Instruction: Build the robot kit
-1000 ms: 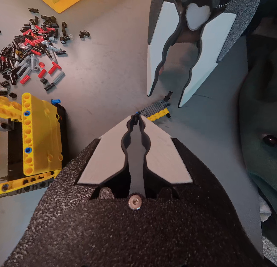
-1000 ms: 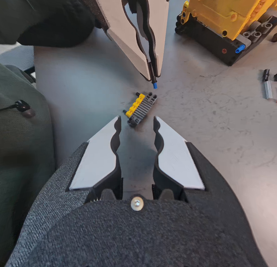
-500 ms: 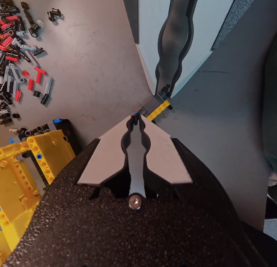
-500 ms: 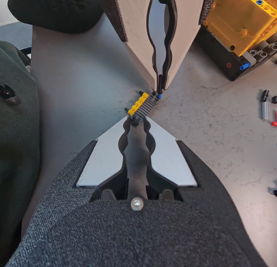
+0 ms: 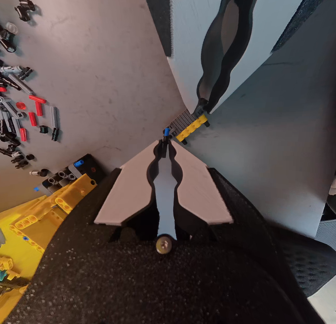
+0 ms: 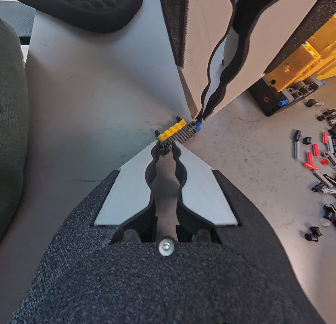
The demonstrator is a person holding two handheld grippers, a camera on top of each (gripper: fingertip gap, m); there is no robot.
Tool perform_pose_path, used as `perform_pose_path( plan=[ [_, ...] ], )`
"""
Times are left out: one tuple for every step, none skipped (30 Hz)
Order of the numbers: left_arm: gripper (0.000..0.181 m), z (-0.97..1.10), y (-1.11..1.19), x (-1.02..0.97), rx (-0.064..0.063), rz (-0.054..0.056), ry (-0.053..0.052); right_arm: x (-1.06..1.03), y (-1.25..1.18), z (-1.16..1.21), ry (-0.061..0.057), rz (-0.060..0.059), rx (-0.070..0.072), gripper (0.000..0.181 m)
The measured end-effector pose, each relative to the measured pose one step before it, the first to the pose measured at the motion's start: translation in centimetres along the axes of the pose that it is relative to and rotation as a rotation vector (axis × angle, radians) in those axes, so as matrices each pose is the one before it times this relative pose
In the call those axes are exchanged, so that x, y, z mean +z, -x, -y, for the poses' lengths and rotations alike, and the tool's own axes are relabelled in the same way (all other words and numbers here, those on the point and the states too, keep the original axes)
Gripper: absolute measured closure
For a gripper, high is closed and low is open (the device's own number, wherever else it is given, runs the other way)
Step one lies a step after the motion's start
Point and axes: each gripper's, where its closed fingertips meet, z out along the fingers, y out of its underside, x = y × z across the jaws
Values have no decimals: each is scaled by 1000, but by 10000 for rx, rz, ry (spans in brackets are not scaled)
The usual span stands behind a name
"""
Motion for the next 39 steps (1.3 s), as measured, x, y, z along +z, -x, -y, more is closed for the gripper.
perform_pose_path(
  plan=[
    [176, 216, -123, -120, -136, -164, -141, -33, -121, -24, 2, -46, 6, 169],
    [176, 94, -65, -75, -127, -115, -99, -43, -212, -44, 8, -116, -55, 169],
    [176, -2, -17, -52, -118, -78, -91, -90, -329, -75, 12, -179, -78, 169],
    [176, 16, -80, -79, -144, -102, -164, -138, -300, -43, -32, -131, -34, 169],
    [176, 62, -115, -135, -196, -126, -247, -274, -160, 170, -169, 5, 37, 166],
    [176, 86, -167, -206, -232, -149, -327, -442, -367, 440, -333, -89, 155, 164],
    [176, 148, -209, -270, -280, -185, -415, -561, -490, 651, -453, -135, 179, 163],
    [176, 243, -272, -313, -342, -251, -510, -600, -365, 827, -547, -76, 74, 161],
    [176, 312, -383, -323, -369, -338, -564, -549, -164, 893, -556, -45, -134, 161],
    [176, 417, -480, -324, -338, -391, -612, -375, 28, 780, -437, -67, -387, 160],
    [176, 537, -574, -325, -290, -442, -655, -137, 136, 509, -253, -131, -635, 160],
    [176, 559, -614, -290, -272, -450, -624, 10, 241, 356, -151, -155, -748, 159],
    [176, 463, -475, -226, -220, -341, -524, 53, 454, 426, -190, -38, -616, 160],
    [176, 353, -390, -144, -127, -252, -427, 57, 478, 522, -238, 41, -346, 162],
    [176, 221, -340, -79, -91, -212, -327, 55, 154, 398, -157, -86, -188, 169],
    [177, 90, -273, -34, -55, -151, -249, -36, -275, 195, -49, -289, -240, 177],
    [176, 70, -178, -45, -58, -103, -259, -81, -71, 76, 8, -89, -259, 178],
    [176, 102, -165, -65, -121, -138, -291, -71, 32, 162, -62, 20, -21, 178],
    [176, 100, -190, -84, -142, -178, -300, -85, 43, 213, -116, 24, 30, 178],
    [176, 118, -150, -72, -141, -153, -300, -70, 29, 150, -79, -17, -83, 175],
    [176, 100, -120, -70, -116, -126, -263, -53, 93, 144, -57, 12, -135, 173],
    [176, 66, -92, -70, -90, -101, -218, -16, 110, 101, -26, 19, -100, 170],
    [176, 41, -69, -50, -67, -78, -172, -7, -21, 85, -19, -60, -95, 168],
    [176, 11, -49, -18, -41, -52, -127, -2, -13, 48, -23, -37, -81, 168],
    [176, -31, -30, 3, -15, -22, -70, 0, -111, 7, -3, -81, -32, 168],
    [176, -71, -19, 19, 11, -1, -19, -8, -153, -19, 1, -84, -17, 167],
    [176, -36, -31, 34, 16, -4, -25, -4, -18, -138, 62, 16, -21, 167],
    [176, 3, -33, 23, -5, -19, -33, 34, 43, -166, 74, 31, -13, 167],
    [176, -19, -5, 34, 2, -6, -15, 33, 74, -79, 16, 28, -10, 170],
    [176, -61, 19, 35, -2, -4, 4, 24, 31, -74, 41, 3, 7, 173],
    [176, -42, 21, 33, -23, -12, -9, -1, 32, -62, 43, 22, -26, 174],
    [176, 37, 4, -8, -54, -46, -75, -14, -8, 4, 2, -3, -3, 174],
    [176, 107, -36, -74, -64, -68, -127, -35, -35, 38, -22, -19, 13, 175],
    [176, 239, -18, -143, -57, -65, -228, -66, -115, 75, -40, -71, -4, 177],
    [176, 464, -97, -224, -77, -115, -388, -123, -360, 231, -148, -222, 30, 177],
    [176, 627, -218, -243, -114, -199, -524, -193, -482, 461, -276, -252, 115, 177],
    [176, 687, -256, -215, -141, -218, -579, -191, -464, 439, -226, -202, 154, 178],
    [176, 626, -219, -163, -134, -170, -563, -136, -433, 359, -175, -223, 60, 178],
    [175, 547, -184, -114, -112, -128, -506, -85, -337, 270, -136, -211, -27, 177]
  ],
)
